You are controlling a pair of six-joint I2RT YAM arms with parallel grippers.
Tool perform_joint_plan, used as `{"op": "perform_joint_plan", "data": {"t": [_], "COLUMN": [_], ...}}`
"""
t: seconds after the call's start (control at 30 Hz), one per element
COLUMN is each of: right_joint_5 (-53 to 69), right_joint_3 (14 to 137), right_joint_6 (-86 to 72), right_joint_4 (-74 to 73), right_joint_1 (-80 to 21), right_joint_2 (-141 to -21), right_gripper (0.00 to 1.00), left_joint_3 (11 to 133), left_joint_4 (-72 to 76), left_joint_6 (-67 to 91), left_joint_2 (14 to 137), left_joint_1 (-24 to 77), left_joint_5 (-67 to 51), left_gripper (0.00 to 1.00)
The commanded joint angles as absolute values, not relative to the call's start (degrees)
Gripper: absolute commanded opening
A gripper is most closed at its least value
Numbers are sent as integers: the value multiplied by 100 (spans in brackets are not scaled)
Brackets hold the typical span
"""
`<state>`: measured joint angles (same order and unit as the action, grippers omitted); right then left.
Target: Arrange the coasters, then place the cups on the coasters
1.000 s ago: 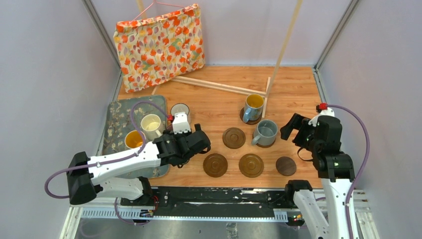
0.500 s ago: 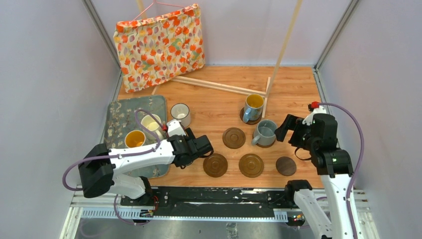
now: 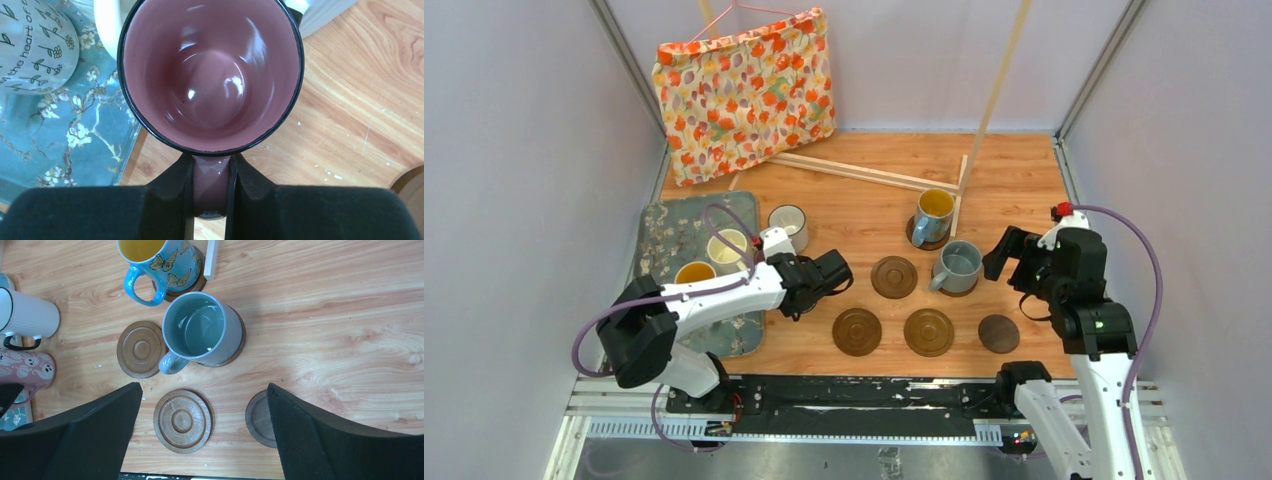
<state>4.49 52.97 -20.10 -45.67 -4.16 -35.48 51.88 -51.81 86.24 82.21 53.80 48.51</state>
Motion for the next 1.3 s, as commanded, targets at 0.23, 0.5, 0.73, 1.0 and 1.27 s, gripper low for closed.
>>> {"op": "perform_joint_plan", "data": {"t": [0.23,0.5,0.73,1.0,1.27], "right_joint_5": [139,269,185,202,152], "right_joint_3": [5483,5532,5603,5710,5758], "right_joint_6": [-2166,-2210,-2149,-2164,-2203], "right_joint_4": [-4512,-4089,-3830,-3770,-3885], "right_joint_1": [-510,-510,-510,-510,-510], "right_joint_2": [-3618,-3970,-4186,-4277,-4118], "right_gripper": [100,100,100,100,100], "left_joint_3": [5679,5394,5397,5401,5079], "left_joint_4": [-5308,-5309,-5292,-4103,-1982], "left_joint_6": [7081,7267,6755,5095,3517], "left_joint_2": [8274,7438,6946,6690,6694], "left_joint_1": [5470,5530,5626,5748,5748], "left_joint_5": [5209,4606,4126,3479,2084], "left_gripper": [0,0,0,0,0]}}
